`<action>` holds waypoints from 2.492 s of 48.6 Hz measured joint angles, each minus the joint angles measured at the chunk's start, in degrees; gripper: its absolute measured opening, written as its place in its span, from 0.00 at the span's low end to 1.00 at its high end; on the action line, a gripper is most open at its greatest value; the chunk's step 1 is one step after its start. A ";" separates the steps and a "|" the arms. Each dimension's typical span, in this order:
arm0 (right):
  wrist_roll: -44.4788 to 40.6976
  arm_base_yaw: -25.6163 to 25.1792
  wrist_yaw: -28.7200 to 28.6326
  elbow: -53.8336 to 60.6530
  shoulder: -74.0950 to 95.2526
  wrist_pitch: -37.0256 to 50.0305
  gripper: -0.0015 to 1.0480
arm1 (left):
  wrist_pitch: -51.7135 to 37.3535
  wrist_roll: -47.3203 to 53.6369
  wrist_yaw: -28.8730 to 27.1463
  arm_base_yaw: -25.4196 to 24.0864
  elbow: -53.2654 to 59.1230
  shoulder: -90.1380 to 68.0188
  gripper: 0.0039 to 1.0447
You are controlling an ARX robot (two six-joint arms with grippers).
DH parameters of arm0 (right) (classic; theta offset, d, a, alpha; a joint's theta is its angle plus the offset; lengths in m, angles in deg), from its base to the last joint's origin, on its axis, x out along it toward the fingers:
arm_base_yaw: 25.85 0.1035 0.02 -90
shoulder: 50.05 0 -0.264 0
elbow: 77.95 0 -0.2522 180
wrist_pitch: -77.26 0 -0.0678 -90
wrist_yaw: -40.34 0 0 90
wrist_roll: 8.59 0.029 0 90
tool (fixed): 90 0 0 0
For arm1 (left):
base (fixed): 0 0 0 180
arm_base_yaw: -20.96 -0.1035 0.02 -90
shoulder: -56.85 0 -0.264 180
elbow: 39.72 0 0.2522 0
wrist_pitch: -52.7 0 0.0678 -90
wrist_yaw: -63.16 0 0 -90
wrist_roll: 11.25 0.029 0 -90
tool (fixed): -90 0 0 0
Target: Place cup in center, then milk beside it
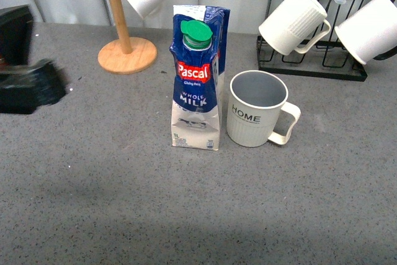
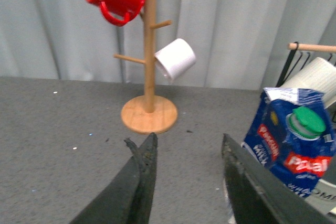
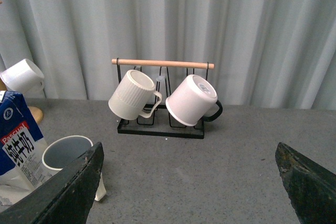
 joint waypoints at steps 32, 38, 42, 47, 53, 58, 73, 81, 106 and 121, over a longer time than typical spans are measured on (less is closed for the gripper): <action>0.00 0.00 -0.11 0.00 0.00 0.00 0.91 | 37.59 1.29 19.78 -20.65 7.02 45.64 0.04; 0.00 0.00 -0.13 0.00 0.00 0.00 0.91 | 42.84 1.31 21.84 -22.84 7.04 51.23 0.04; 0.00 0.00 -0.13 0.00 0.00 0.00 0.91 | 45.29 1.36 26.82 -26.16 7.04 53.83 0.04; 0.00 0.00 -0.11 0.00 0.00 0.00 0.91 | 49.22 1.33 28.15 -29.35 7.04 58.12 0.04; 0.00 0.00 -0.11 0.00 0.00 0.00 0.91 | 52.22 1.33 28.46 -29.44 7.04 61.16 0.04; 0.00 0.00 -0.11 0.00 0.00 0.00 0.91 | 54.23 1.33 28.44 -29.48 7.04 63.21 0.04; 0.00 0.00 -0.11 0.00 0.00 0.00 0.91 | 58.99 1.33 28.46 -29.48 7.04 68.02 0.04; 0.00 0.00 -0.11 0.00 0.00 0.00 0.91 | 61.79 1.33 28.46 -29.48 7.04 70.79 0.04; 0.00 0.00 -0.13 0.00 0.00 0.00 0.91 | 71.93 1.33 28.48 -29.48 7.04 80.59 0.58; 0.00 0.00 -0.11 0.00 0.00 0.00 0.91 | 71.93 1.44 28.48 -29.48 7.04 80.59 0.94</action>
